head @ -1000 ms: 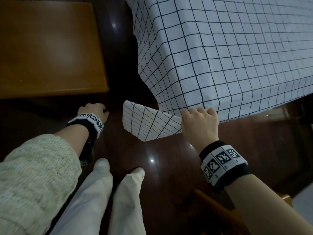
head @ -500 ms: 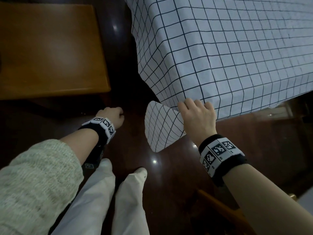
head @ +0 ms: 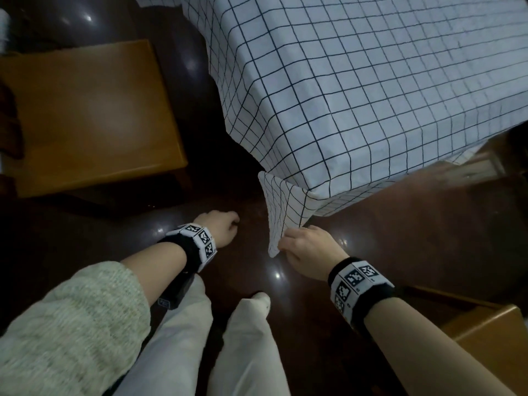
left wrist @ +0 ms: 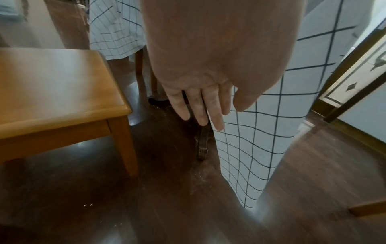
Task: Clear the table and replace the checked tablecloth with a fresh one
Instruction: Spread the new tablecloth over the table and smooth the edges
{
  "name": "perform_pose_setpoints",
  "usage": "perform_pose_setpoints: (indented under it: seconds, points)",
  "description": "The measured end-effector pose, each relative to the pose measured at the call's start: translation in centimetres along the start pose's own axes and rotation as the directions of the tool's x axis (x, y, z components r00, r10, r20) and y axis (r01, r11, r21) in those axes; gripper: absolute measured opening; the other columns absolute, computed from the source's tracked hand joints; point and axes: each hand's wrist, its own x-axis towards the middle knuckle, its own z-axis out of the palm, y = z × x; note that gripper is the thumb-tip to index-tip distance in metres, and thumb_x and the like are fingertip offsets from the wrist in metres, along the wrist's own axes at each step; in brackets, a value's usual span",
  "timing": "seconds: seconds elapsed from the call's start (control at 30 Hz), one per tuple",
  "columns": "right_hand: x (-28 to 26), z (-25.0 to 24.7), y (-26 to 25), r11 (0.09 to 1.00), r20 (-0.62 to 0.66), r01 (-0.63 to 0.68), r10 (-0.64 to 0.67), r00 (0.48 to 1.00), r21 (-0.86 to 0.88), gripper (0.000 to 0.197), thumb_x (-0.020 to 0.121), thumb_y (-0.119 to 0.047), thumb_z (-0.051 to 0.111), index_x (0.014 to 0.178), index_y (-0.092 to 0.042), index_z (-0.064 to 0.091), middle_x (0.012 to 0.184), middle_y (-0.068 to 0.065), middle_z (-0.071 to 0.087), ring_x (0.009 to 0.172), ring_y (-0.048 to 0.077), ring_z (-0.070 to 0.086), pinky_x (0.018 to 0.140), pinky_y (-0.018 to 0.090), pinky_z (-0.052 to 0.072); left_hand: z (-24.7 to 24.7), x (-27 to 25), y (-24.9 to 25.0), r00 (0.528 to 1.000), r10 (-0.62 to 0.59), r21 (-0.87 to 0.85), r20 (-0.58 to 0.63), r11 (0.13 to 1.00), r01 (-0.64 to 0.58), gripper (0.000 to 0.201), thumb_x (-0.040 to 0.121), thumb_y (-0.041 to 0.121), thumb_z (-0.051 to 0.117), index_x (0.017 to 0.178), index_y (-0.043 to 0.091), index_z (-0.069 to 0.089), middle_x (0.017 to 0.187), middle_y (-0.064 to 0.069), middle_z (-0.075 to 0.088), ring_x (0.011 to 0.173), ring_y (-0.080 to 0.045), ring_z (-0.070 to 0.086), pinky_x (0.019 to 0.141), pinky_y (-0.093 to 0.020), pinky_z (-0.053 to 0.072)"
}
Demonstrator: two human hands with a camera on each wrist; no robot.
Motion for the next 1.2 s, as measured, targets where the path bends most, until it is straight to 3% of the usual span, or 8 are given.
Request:
perform_pose_setpoints:
  seconds: [0.07, 0.13, 0.27, 0.43, 0.53, 0.7, 0.9, 1.2]
  points:
    - [-0.7, 0.5, 0.5, 0.992, 0.162, -0.120, 0.111, 0.980, 0.046, 0.023, 0.094, -0.017, 0.046, 0.107, -0.020, 0.065, 0.105, -0.003, 0.062, 0.095, 0.020, 0.061, 0.087, 0.035, 0.046, -0.4, -0.4, 0.8, 1.000, 0.025, 0.005, 0.016, 1.000, -0.025, 0.036, 0.096, 0.039, 0.039, 0.131, 0.035, 0.048, 0.125, -0.004, 0.058, 0.109, -0.027, 0.058, 0.084, -0.031, 0.045]
    - [-1.6, 1.0, 1.2, 0.974, 0.227, -0.210, 0.187, 0.956, 0.080, 0.029, 0.097, -0.021, 0.039, 0.116, -0.024, 0.061, 0.116, -0.005, 0.059, 0.106, 0.019, 0.058, 0.091, 0.032, 0.040, -0.8, -0.7, 1.9, 0.998, 0.053, 0.022, 0.019, 0.998, -0.054, 0.036, 0.097, 0.038, 0.038, 0.131, 0.034, 0.047, 0.125, -0.003, 0.058, 0.109, -0.026, 0.058, 0.082, -0.031, 0.044]
    - [-4.4, 2.4, 3.4, 0.940, 0.300, -0.310, 0.257, 0.919, 0.142, 0.029, 0.098, -0.024, 0.038, 0.117, -0.026, 0.059, 0.120, -0.004, 0.058, 0.105, 0.022, 0.058, 0.081, 0.031, 0.041, -1.0, -1.2, 5.0, 0.999, 0.038, 0.053, 0.035, 0.998, -0.040, 0.037, 0.098, 0.037, 0.037, 0.133, 0.033, 0.046, 0.124, -0.003, 0.056, 0.106, -0.024, 0.058, 0.080, -0.030, 0.046]
    - [-10.0, 3.4, 7.6, 0.914, 0.331, -0.360, 0.286, 0.899, 0.187, 0.029, 0.098, -0.025, 0.037, 0.118, -0.027, 0.058, 0.124, -0.003, 0.057, 0.108, 0.024, 0.057, 0.085, 0.035, 0.048, 0.9, -0.6, 11.3, 0.996, 0.011, 0.025, 0.085, 1.000, -0.013, 0.034, 0.095, 0.035, 0.039, 0.126, 0.035, 0.052, 0.128, 0.003, 0.058, 0.109, -0.021, 0.058, 0.087, -0.033, 0.049]
    - [-14.6, 3.8, 11.1, 0.880, 0.336, -0.417, 0.331, 0.882, 0.227, 0.030, 0.098, -0.024, 0.037, 0.119, -0.027, 0.059, 0.124, -0.001, 0.058, 0.108, 0.024, 0.058, 0.084, 0.034, 0.047, 2.8, -0.2, 17.1, 0.995, 0.017, -0.063, 0.103, 0.998, -0.011, 0.025, 0.095, 0.035, 0.044, 0.116, 0.037, 0.057, 0.126, 0.004, 0.059, 0.110, -0.018, 0.058, 0.090, -0.029, 0.048]
    - [-22.2, 3.7, 16.4, 0.816, 0.347, -0.495, 0.390, 0.853, 0.298, 0.030, 0.097, -0.023, 0.038, 0.117, -0.027, 0.061, 0.122, -0.001, 0.061, 0.108, 0.022, 0.059, 0.084, 0.034, 0.048, 4.9, 0.7, 29.4, 0.985, 0.088, -0.089, 0.146, 0.993, -0.075, 0.031, 0.097, 0.027, 0.045, 0.127, 0.025, 0.056, 0.131, 0.001, 0.057, 0.119, -0.017, 0.054, 0.097, -0.028, 0.044]
    - [-28.6, 1.8, 23.0, 0.735, 0.359, -0.586, 0.475, 0.804, 0.341, 0.031, 0.097, -0.024, 0.038, 0.117, -0.030, 0.061, 0.121, -0.001, 0.061, 0.107, 0.023, 0.060, 0.087, 0.036, 0.051, 2.9, 2.4, 41.4, 0.972, 0.178, -0.015, 0.155, 0.984, -0.178, 0.032, 0.096, 0.031, 0.046, 0.126, 0.029, 0.056, 0.128, 0.003, 0.058, 0.115, -0.016, 0.055, 0.096, -0.033, 0.046]
    - [-30.5, -0.4, 32.2, 0.585, 0.401, -0.688, 0.560, 0.725, 0.429, 0.031, 0.096, -0.022, 0.041, 0.116, -0.030, 0.062, 0.118, 0.003, 0.063, 0.104, 0.026, 0.061, 0.084, 0.036, 0.052, -2.2, 9.4, 52.0, 0.944, 0.276, 0.143, 0.180, 0.942, -0.303, 0.033, 0.096, 0.026, 0.045, 0.127, 0.024, 0.055, 0.131, 0.001, 0.057, 0.120, -0.017, 0.053, 0.100, -0.033, 0.044]
